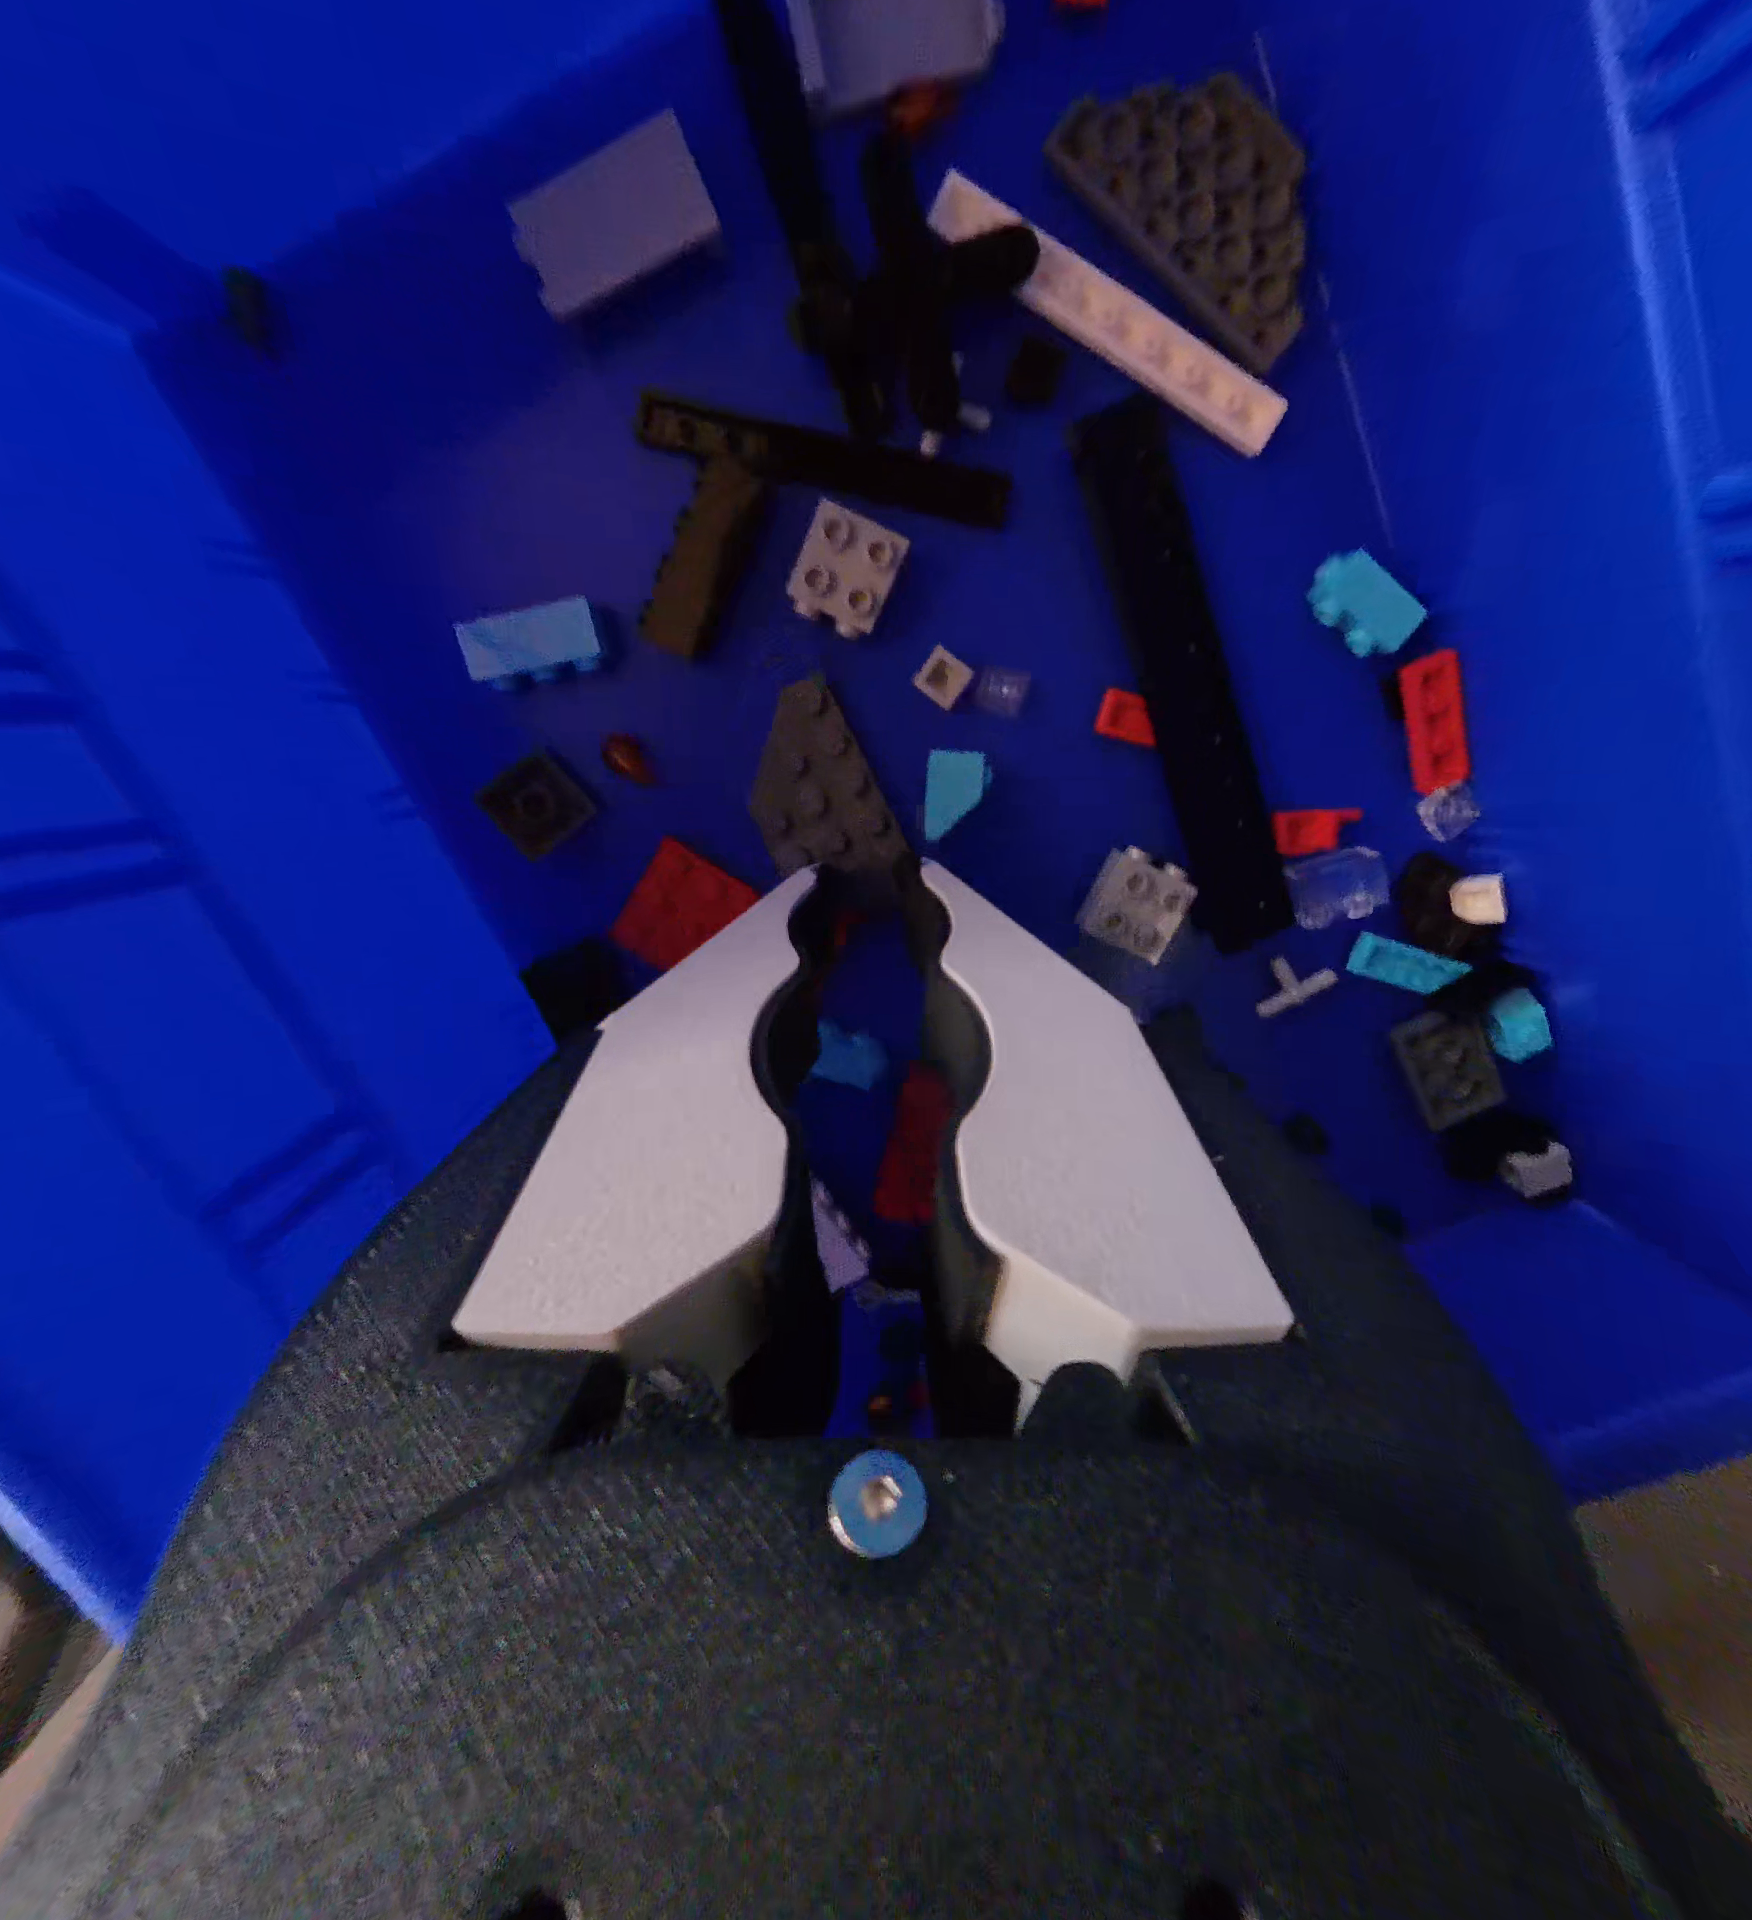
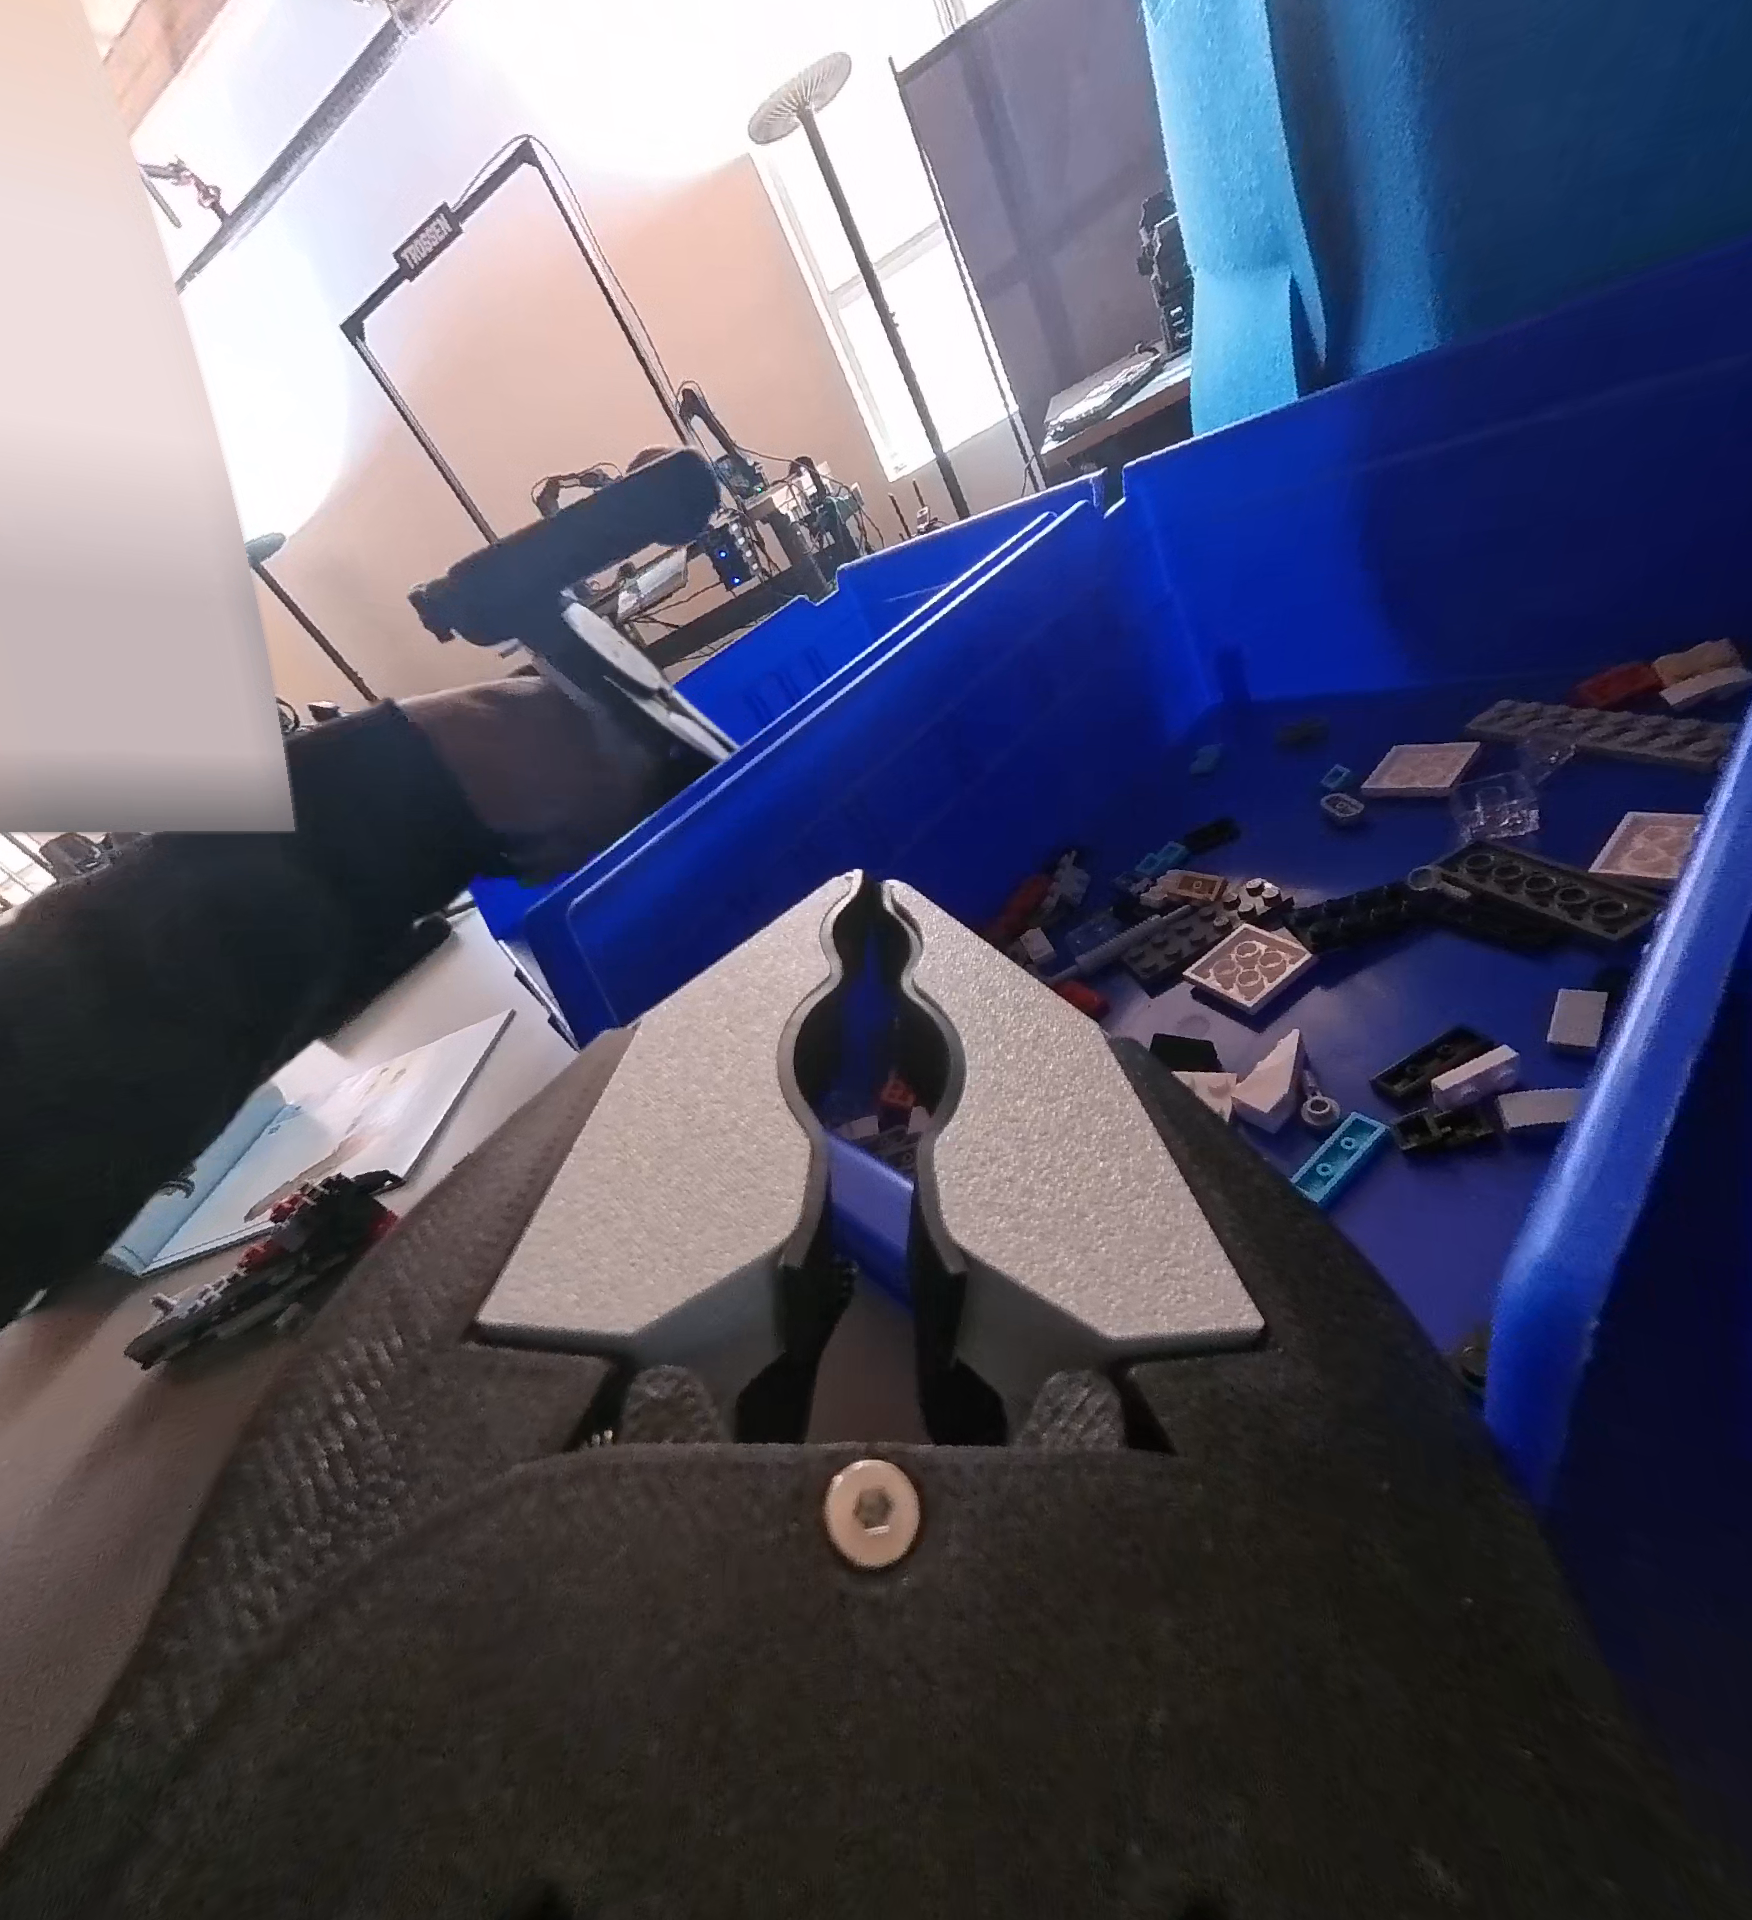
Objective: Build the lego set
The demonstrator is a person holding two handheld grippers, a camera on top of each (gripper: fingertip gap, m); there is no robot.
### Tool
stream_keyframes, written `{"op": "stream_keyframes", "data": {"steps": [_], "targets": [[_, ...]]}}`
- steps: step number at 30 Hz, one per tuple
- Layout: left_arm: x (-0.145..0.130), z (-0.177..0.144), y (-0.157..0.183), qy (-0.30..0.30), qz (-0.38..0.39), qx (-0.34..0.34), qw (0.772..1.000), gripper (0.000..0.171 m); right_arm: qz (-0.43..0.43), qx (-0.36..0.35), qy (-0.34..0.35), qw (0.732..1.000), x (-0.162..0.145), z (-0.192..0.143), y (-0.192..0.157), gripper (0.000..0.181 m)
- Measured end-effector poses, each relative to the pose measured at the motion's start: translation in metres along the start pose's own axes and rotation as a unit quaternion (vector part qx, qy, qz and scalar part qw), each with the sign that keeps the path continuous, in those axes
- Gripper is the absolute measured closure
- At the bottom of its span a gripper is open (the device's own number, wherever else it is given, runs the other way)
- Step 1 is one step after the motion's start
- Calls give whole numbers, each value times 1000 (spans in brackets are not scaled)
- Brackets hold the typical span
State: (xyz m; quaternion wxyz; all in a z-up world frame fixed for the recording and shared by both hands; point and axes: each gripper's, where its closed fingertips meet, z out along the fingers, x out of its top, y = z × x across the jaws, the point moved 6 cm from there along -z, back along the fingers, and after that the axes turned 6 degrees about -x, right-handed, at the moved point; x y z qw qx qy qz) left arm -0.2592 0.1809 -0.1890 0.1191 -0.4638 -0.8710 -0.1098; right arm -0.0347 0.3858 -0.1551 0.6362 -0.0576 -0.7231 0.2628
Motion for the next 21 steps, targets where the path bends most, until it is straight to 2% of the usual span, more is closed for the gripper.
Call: {"op": "stream_keyframes", "data": {"steps": [2, 6, 8, 11, 13, 15, 21], "targets": [[3, -7, 0, 9, 4, 7, 1000, 158, 0, 0, 0, 1000, 0, 0, 0, 180], [34, -16, 8, 77, 23, -19, 997, 154, -1, 0, -1, 1000, 0, 0, 0, 180], [50, -9, 12, 95, 39, -29, 994, 152, 0, 0, -1, 1000, 0, 0, 0, 180], [65, 12, 11, 83, 43, -38, 995, 147, 1, 0, 1, 1000, 0, 0, 0, 180], [68, 24, 10, 65, 45, -34, 996, 147, 2, 0, 2, 1000, 0, 0, 0, 181], [69, 28, 7, 62, 50, -17, 997, 159, 3, 0, 2, 1000, 0, 0, 0, 181], [64, 19, -6, 78, 26, 3, 997, 162, 4, 3, 0, 1000, 0, 0, 0, 180]]}}
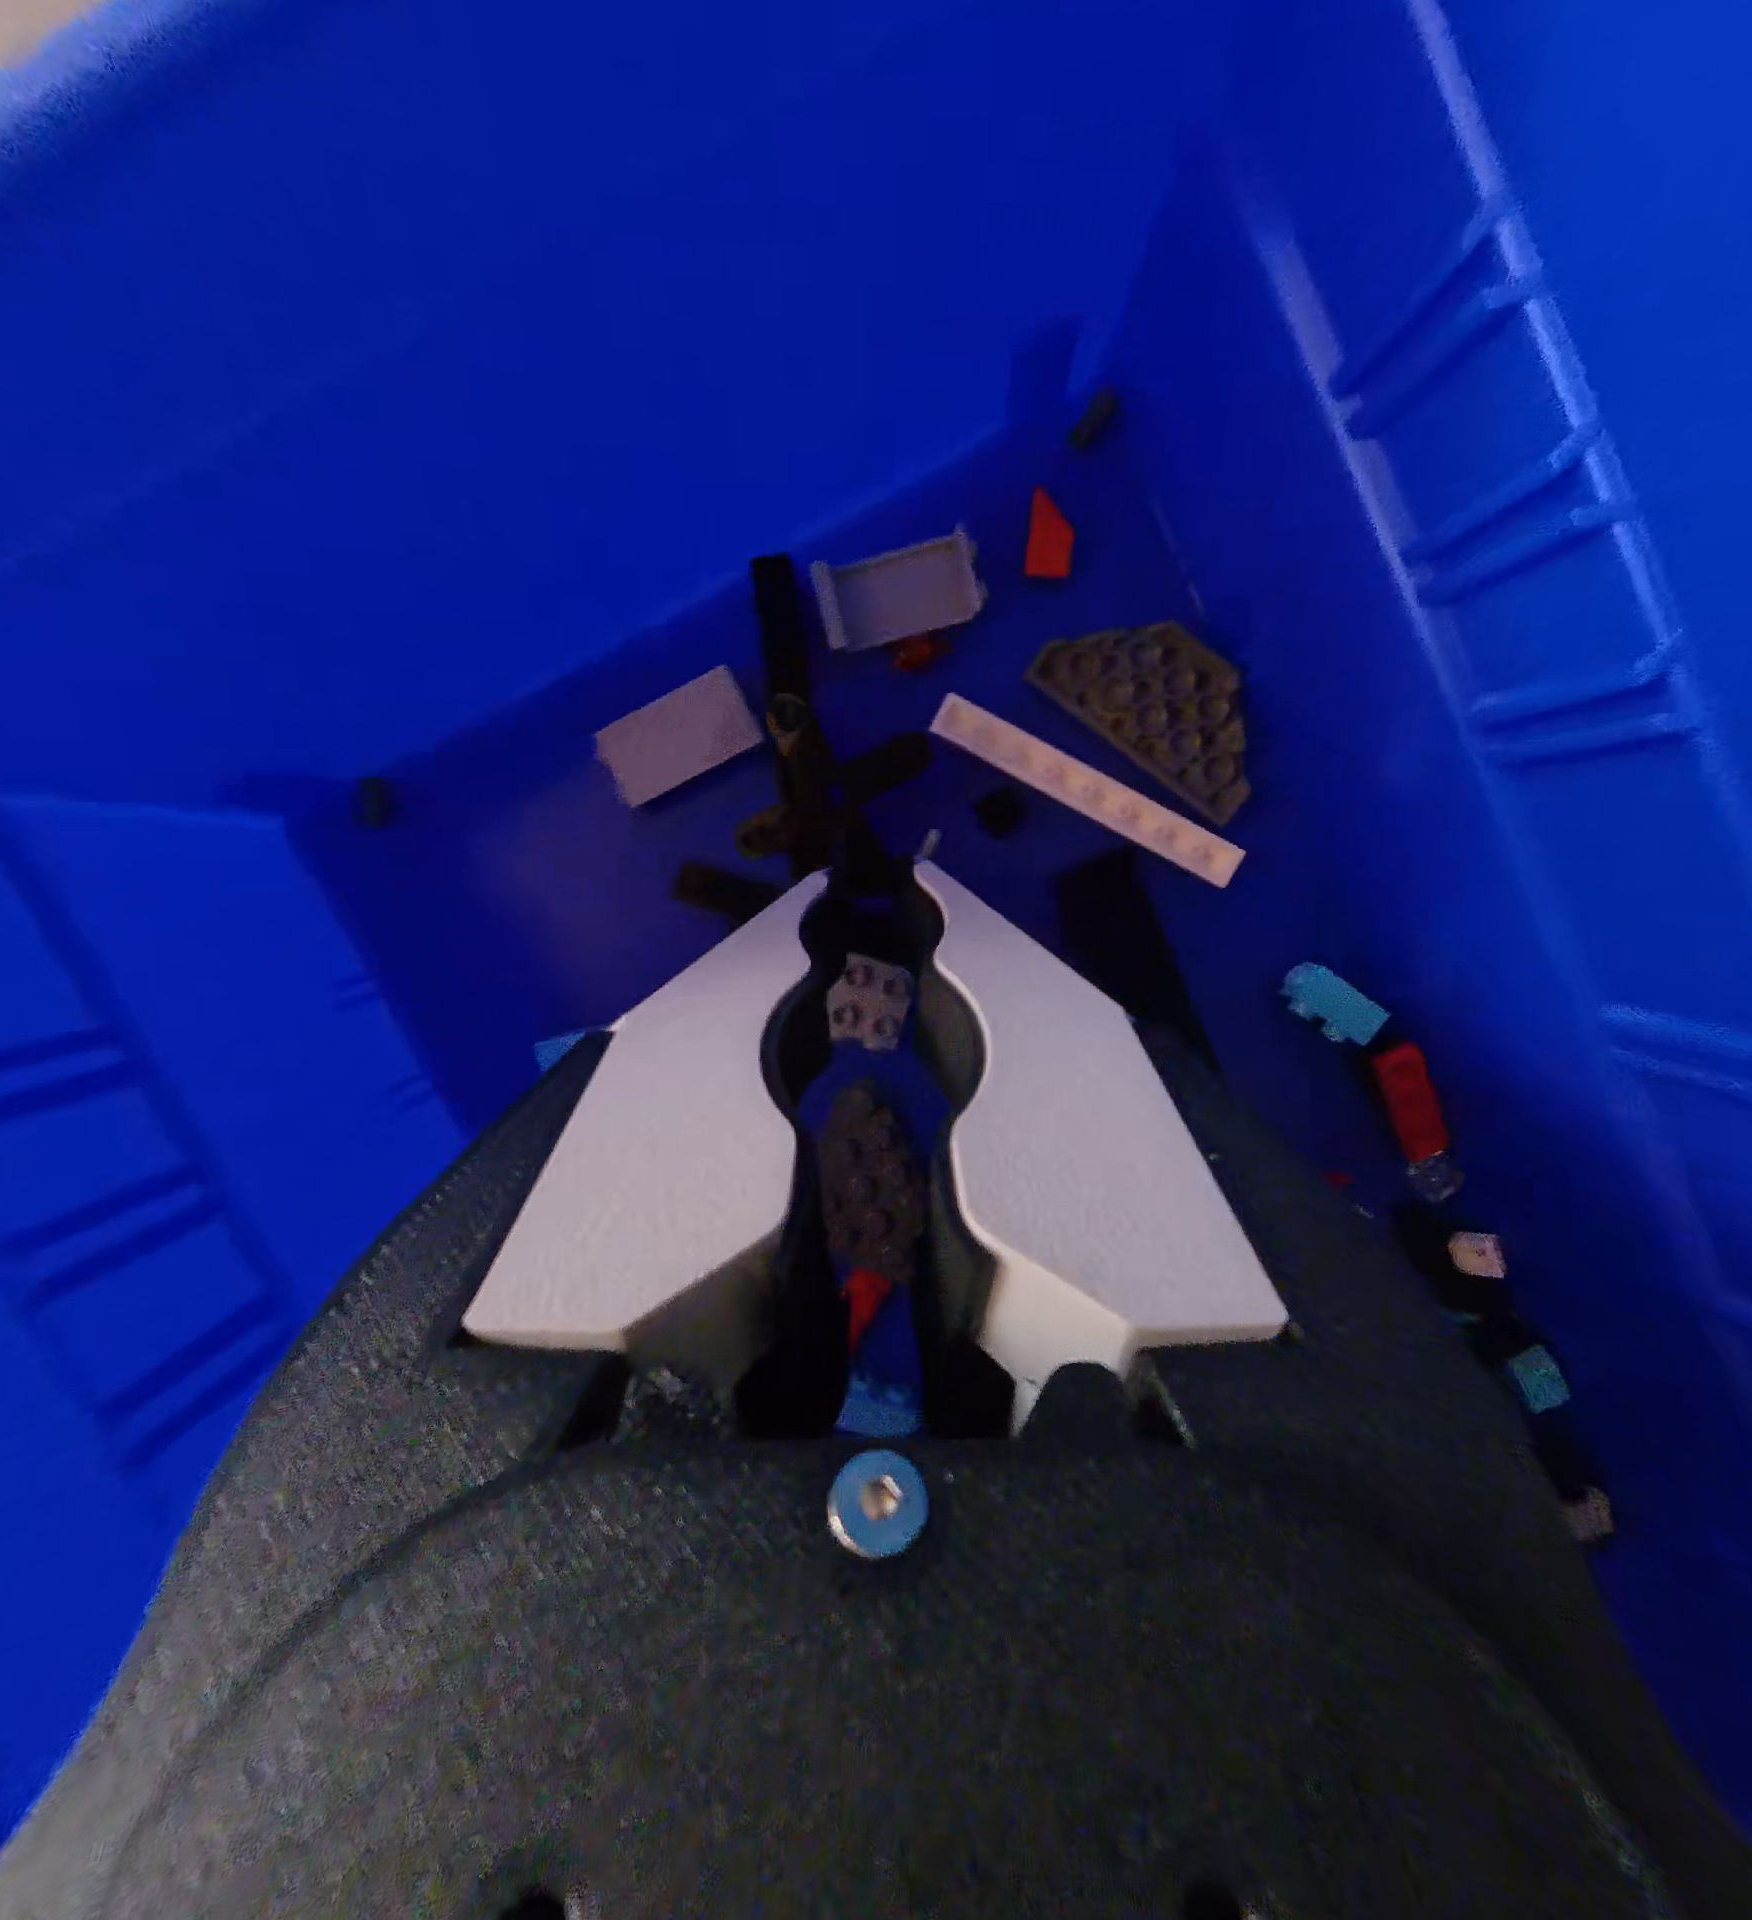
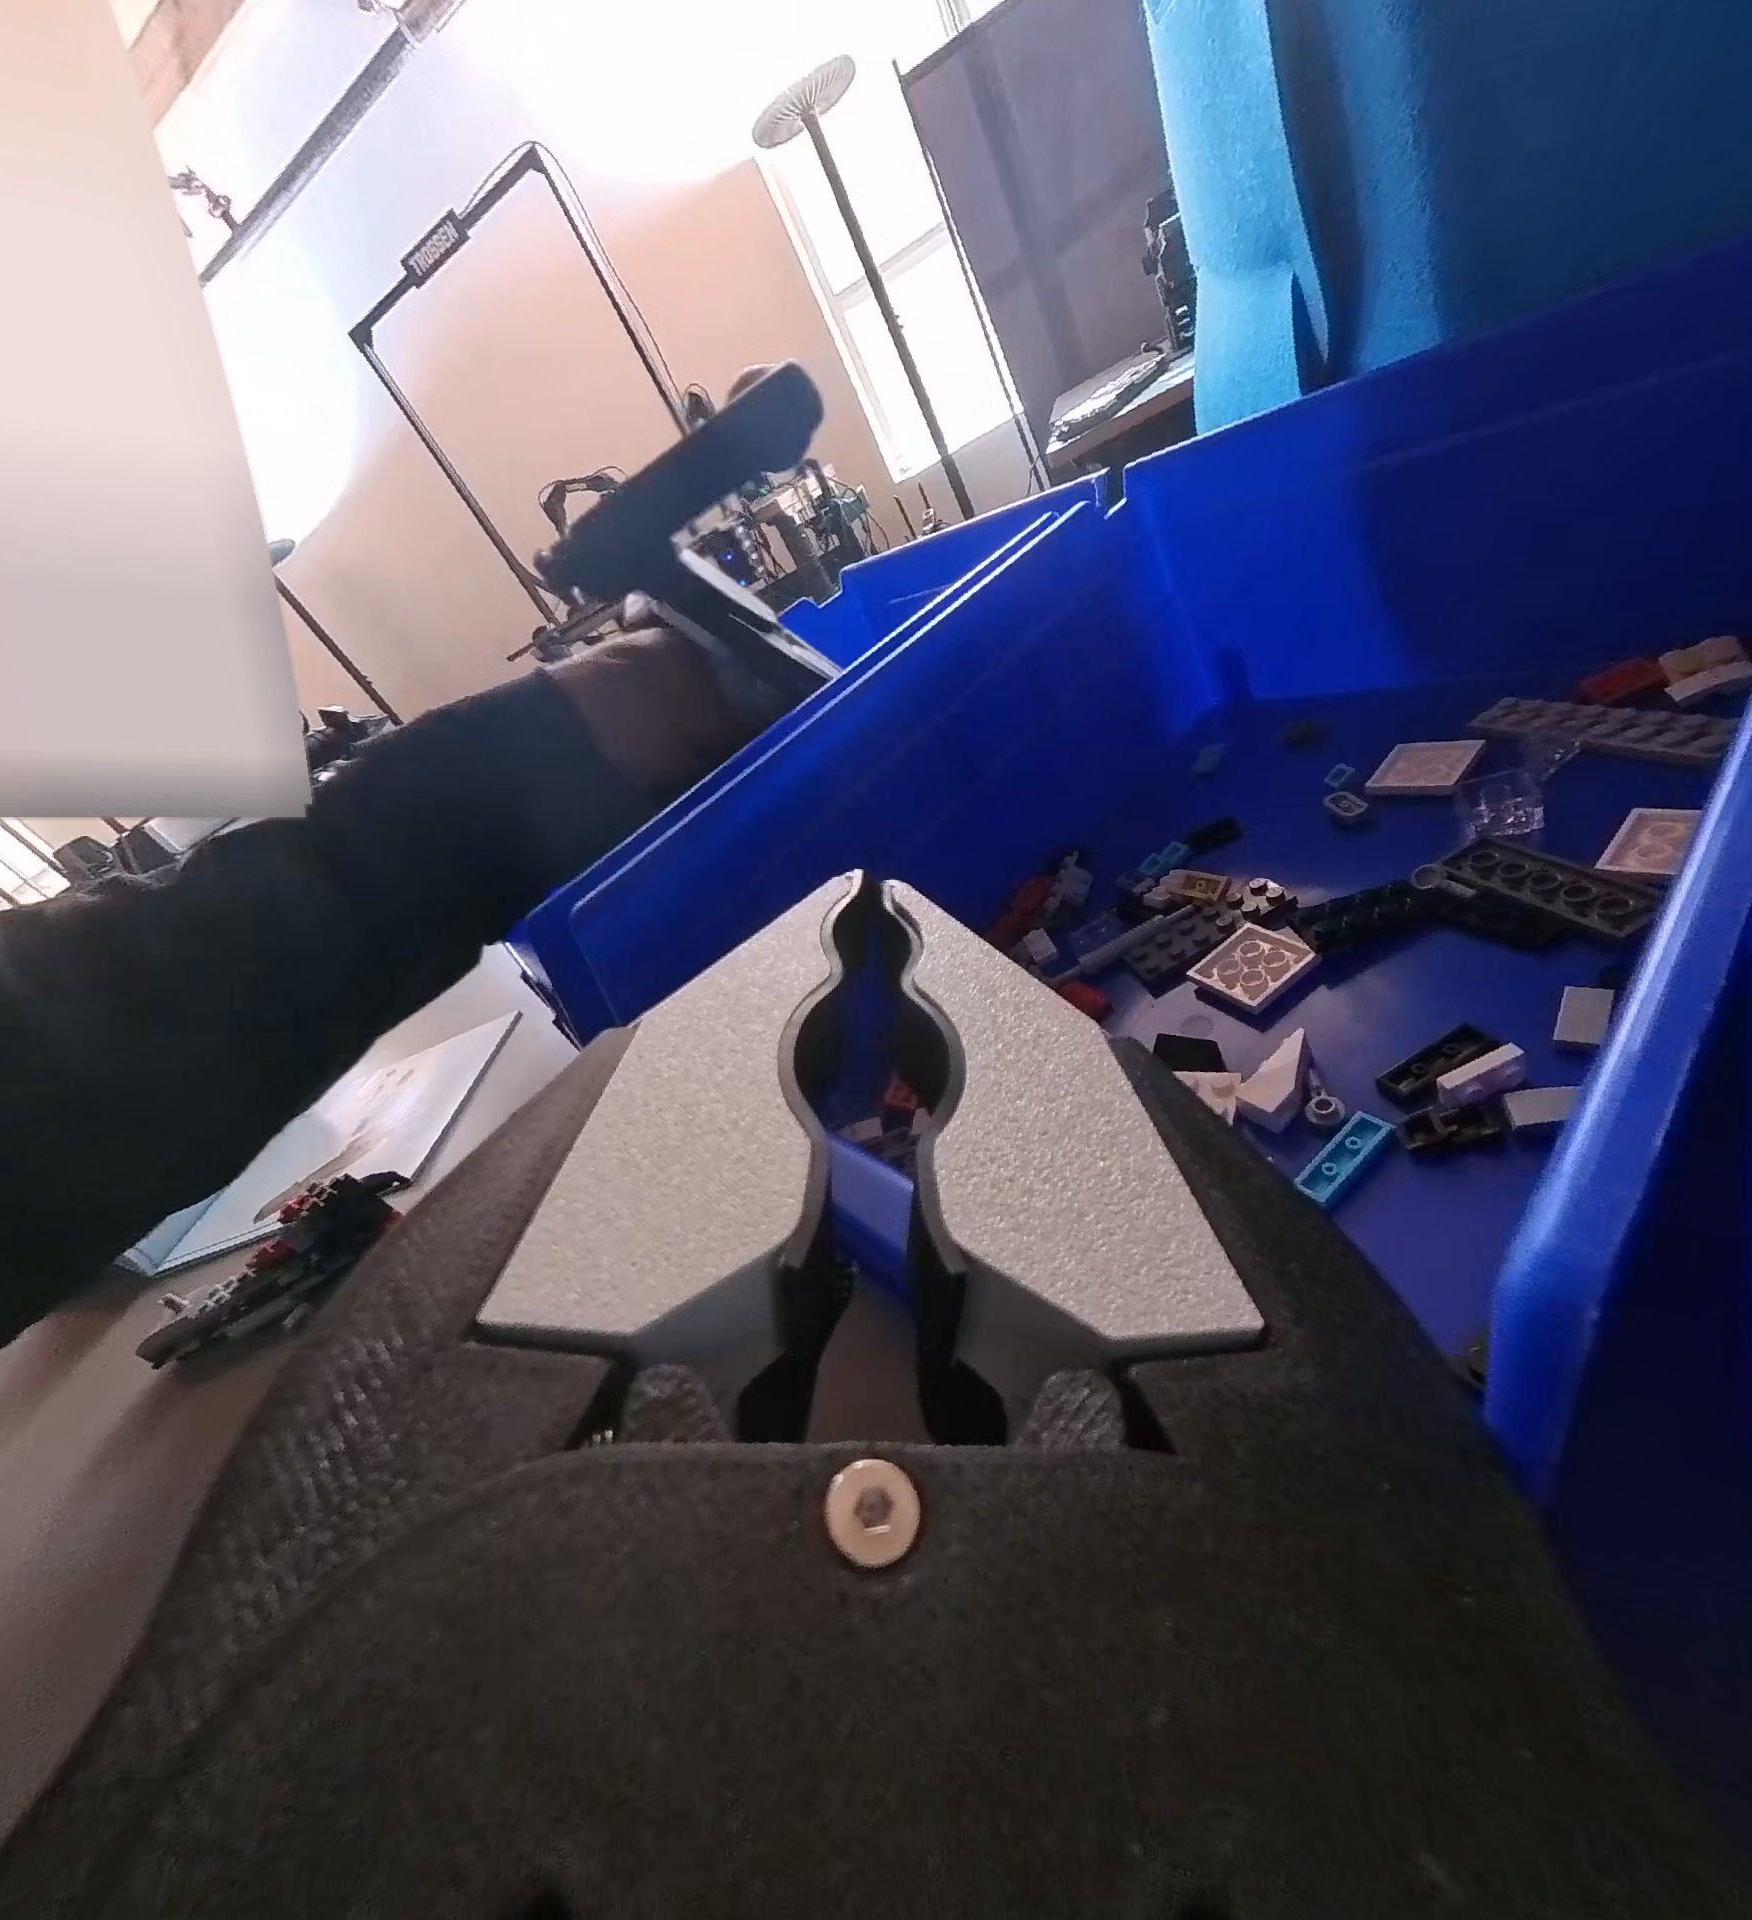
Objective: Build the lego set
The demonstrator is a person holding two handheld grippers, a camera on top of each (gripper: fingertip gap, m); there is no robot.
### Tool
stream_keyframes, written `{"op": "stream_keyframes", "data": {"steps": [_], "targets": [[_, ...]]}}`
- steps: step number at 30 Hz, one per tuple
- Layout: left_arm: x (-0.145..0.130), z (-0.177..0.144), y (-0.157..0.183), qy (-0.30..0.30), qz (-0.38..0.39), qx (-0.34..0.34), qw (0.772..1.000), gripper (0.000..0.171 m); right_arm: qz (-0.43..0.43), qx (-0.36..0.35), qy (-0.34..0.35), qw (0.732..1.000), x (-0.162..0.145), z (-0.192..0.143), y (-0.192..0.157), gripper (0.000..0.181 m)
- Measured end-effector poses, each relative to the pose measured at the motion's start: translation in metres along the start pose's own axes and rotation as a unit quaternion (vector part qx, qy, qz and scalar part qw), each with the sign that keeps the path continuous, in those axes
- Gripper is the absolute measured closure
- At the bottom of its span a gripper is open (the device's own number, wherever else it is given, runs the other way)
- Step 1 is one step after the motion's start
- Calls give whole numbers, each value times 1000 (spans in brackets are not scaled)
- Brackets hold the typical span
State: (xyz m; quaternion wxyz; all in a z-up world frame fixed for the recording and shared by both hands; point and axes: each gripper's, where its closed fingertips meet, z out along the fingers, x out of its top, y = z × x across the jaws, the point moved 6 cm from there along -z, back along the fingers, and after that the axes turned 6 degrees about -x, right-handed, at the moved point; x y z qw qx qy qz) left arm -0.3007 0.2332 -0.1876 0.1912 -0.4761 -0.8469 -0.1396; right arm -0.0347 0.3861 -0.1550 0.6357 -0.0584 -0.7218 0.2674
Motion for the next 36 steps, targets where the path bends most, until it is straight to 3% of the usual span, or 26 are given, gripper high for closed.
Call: {"op": "stream_keyframes", "data": {"steps": [7, 10, 14, 23, 36], "targets": [[-5, -20, -24, 21, -60, 45, 997, 161, 0, 0, 1, 1000, 0, 0, 0, 181], [-5, -22, -23, 32, -73, 33, 996, 153, 0, 0, 1, 1000, 0, 0, 0, 181], [1, -21, -3, 45, -36, -6, 998, 152, 0, 0, 0, 1000, 0, 0, 0, 181], [17, 14, 42, 35, 63, -78, 994, 149, 0, 0, 0, 1000, 0, 0, 0, 181], [-6, 2, 15, 17, 13, -41, 999, 152, -3, -2, -1, 1000, -1, 0, -1, 180]]}}
